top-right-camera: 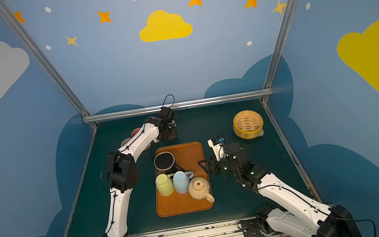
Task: Turn the mug right side up
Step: Place the mug at the top-center of the table.
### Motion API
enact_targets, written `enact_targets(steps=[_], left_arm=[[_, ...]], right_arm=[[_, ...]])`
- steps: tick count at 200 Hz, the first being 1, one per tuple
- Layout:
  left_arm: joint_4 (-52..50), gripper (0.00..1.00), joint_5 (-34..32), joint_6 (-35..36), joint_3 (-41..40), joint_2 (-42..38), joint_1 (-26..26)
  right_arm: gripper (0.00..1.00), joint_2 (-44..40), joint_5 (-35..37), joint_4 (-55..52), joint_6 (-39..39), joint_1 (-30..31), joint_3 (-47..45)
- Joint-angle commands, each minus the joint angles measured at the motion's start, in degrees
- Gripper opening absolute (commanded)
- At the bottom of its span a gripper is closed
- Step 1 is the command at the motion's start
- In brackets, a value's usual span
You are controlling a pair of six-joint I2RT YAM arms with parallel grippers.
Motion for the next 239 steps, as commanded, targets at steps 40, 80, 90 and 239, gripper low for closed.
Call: enact_targets(steps=[40,80,90,239], left_arm=[[-1.0,0.04,-1.3,-0.1,5.5,1.7,0.5],[-2.4,0.04,-1.3,-0.1,7.3,3.2,0.5],[-2.6,0.04,-1.4,-0.2,7.5,3.5,0.5],[-3.8,0.41,-1.5,-1.2,7.5,4.1,-0.3]], right_arm=[[0.59,0.7,-0.1,1.2,-0.1,0.3,0.3],[0.59,0.7,-0.2,0.9,-0.2,0.3,0.6],[0.59,0.4,-0.1,0.6,-0.3,0.3,0.6],[0.59,-1.4,0.7,-3.9,-1.4,0.3,2.5]])
